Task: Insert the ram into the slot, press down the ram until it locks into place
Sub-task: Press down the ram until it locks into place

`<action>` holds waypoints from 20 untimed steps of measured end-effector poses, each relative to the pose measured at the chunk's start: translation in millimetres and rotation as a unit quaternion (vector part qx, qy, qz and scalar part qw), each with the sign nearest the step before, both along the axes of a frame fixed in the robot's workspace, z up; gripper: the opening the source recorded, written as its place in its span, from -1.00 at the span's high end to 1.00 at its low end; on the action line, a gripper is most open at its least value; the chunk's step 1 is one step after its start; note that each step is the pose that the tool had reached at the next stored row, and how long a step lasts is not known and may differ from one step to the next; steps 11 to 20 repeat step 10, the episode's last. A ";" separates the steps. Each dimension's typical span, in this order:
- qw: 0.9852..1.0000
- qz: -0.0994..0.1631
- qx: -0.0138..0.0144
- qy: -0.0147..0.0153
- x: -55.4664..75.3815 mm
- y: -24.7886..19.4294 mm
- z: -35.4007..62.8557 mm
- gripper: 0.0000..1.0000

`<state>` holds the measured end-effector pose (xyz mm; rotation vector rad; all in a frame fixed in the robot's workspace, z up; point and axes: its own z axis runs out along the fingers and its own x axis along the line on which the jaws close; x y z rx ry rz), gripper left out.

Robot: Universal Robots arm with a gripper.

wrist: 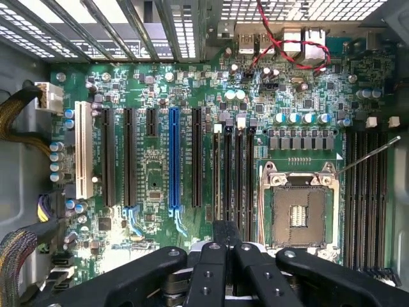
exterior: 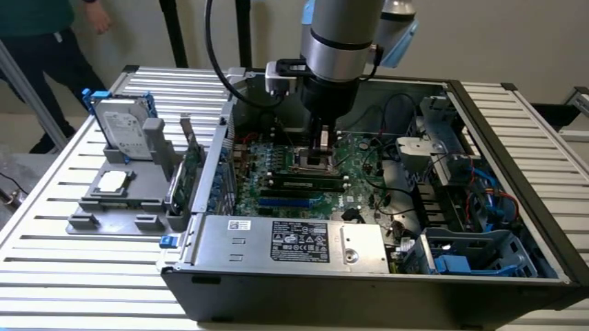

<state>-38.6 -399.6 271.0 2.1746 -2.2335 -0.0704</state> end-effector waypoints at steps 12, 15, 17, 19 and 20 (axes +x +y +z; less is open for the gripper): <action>1.000 0.000 0.000 0.000 0.0 0.0 0.1 0.79; 1.000 0.000 0.000 0.000 0.0 0.0 0.1 0.79; 1.000 0.000 0.000 0.000 0.0 0.0 0.1 0.79; 1.000 0.000 0.000 0.000 0.0 0.0 0.1 0.79; 1.000 0.000 0.000 0.000 0.0 0.0 0.1 0.79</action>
